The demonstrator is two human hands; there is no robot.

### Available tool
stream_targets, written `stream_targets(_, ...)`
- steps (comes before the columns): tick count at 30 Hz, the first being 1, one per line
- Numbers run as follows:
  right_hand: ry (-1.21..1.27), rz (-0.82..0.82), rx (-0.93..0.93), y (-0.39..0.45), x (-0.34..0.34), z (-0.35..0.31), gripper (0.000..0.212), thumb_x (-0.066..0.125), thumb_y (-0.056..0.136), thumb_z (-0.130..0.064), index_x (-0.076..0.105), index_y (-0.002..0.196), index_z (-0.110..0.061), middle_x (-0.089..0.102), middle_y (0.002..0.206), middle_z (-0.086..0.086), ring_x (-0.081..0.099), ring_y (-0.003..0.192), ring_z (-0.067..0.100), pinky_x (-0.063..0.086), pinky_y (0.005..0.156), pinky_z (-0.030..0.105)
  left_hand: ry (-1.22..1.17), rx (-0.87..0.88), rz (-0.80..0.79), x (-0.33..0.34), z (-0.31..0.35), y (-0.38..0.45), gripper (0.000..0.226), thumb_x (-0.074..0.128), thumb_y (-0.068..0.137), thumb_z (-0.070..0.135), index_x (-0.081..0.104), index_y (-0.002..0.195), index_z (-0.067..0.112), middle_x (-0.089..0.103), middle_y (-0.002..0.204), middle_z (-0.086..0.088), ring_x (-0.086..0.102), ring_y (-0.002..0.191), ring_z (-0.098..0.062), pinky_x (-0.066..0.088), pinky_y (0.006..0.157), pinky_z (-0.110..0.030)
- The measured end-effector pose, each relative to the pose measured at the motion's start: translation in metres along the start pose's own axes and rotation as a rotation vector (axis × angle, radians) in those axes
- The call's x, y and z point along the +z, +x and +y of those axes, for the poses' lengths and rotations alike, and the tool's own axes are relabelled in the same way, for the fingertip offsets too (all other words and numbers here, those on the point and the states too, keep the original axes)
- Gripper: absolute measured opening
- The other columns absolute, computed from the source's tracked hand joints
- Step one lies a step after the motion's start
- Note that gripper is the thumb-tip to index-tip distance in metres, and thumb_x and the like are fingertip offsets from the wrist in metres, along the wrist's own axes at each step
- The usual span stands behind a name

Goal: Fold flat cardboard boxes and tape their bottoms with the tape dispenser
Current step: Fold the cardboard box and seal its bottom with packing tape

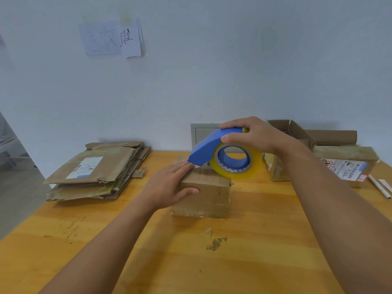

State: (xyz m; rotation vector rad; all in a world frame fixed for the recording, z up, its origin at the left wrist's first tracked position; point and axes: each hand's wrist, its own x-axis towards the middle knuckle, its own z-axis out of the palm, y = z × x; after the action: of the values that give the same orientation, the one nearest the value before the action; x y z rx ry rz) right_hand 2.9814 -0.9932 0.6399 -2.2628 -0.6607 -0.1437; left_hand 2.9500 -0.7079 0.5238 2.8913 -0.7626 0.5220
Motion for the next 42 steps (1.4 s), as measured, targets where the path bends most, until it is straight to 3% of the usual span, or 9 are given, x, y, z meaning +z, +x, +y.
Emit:
stream_targets(4,-0.014,-0.029,0.028,-0.012,-0.016,0.009,0.035,0.07,0.087,-0.046,0.068,0.122,-0.04,0.063,0.119,-0.018,0.059,0.107,0.004,0.045,0.091,0.022,-0.044,-0.024,-0.021,0.001,-0.003,0.0,0.086,0.034,0.085,0.079,0.034,0.152,0.026,0.032,0.158,0.008,0.026,0.147,-0.012,0.021,0.115,-0.028)
stream_targets(8,0.061,0.01,0.057,-0.036,-0.033,0.031,0.027,0.074,0.086,-0.043,0.07,0.112,-0.048,0.064,0.115,-0.024,0.061,0.101,-0.007,0.046,0.087,0.019,-0.067,-0.042,-0.04,-0.002,-0.007,-0.001,0.086,0.033,0.084,0.083,0.034,0.153,0.03,0.03,0.159,0.009,0.025,0.147,-0.012,0.023,0.117,-0.033)
stream_targets(14,0.083,0.078,0.055,-0.053,-0.025,0.046,0.039,0.069,0.073,-0.057,0.066,0.112,-0.058,0.062,0.117,-0.032,0.059,0.104,-0.011,0.044,0.086,0.017,-0.007,-0.032,-0.041,-0.002,0.005,0.006,0.078,0.035,0.083,0.081,0.032,0.151,0.043,0.028,0.16,0.01,0.022,0.148,-0.011,0.022,0.116,-0.03)
stream_targets(19,0.068,0.096,0.064,-0.061,-0.016,0.054,0.039,0.067,0.074,-0.056,0.065,0.113,-0.059,0.06,0.108,-0.04,0.056,0.101,-0.014,0.042,0.083,0.017,0.055,-0.044,-0.049,-0.002,0.01,0.008,0.084,0.029,0.079,0.087,0.038,0.148,0.04,0.031,0.158,0.009,0.028,0.145,-0.018,0.024,0.116,-0.035)
stream_targets(23,0.097,0.114,0.063,-0.065,-0.013,0.057,0.039,0.067,0.076,-0.053,0.066,0.115,-0.055,0.06,0.113,-0.033,0.056,0.101,-0.014,0.041,0.081,0.015,0.111,0.024,-0.004,-0.001,0.015,0.011,0.08,0.032,0.085,0.082,0.045,0.145,0.03,0.034,0.157,0.009,0.026,0.146,-0.014,0.018,0.118,-0.032)
stream_targets(29,0.145,0.109,0.076,-0.069,-0.011,0.06,0.039,0.07,0.078,-0.047,0.066,0.116,-0.051,0.062,0.118,-0.027,0.058,0.101,-0.01,0.043,0.082,0.014,0.193,-0.03,0.006,0.005,0.036,0.02,0.091,0.025,0.08,0.09,0.043,0.144,0.028,0.05,0.144,0.003,0.048,0.13,-0.021,0.041,0.104,-0.038)
stream_targets(32,0.17,0.12,0.087,-0.071,-0.008,0.062,0.037,0.074,0.081,-0.044,0.066,0.116,-0.052,0.062,0.119,-0.025,0.059,0.103,-0.008,0.043,0.085,0.017,0.178,0.022,-0.024,0.008,0.033,0.023,0.093,0.022,0.083,0.085,0.039,0.149,0.022,0.041,0.153,0.001,0.039,0.139,-0.021,0.032,0.112,-0.037)
stream_targets(38,0.159,0.187,0.099,-0.072,0.005,0.057,0.044,0.07,0.069,-0.064,0.064,0.112,-0.059,0.058,0.109,-0.043,0.055,0.104,-0.014,0.042,0.081,0.013,0.101,0.111,-0.103,0.006,0.022,0.031,0.085,0.021,0.088,0.078,0.016,0.157,0.028,0.021,0.163,0.001,0.017,0.15,-0.017,0.014,0.119,-0.033)
stream_targets(42,0.168,0.209,0.096,-0.074,0.01,0.056,0.045,0.069,0.07,-0.064,0.063,0.115,-0.056,0.06,0.116,-0.032,0.056,0.104,-0.011,0.043,0.084,0.016,0.106,0.03,-0.081,0.016,0.044,0.028,0.109,0.021,0.076,0.094,0.017,0.158,0.022,0.019,0.164,0.003,0.014,0.15,-0.013,0.004,0.116,-0.028)
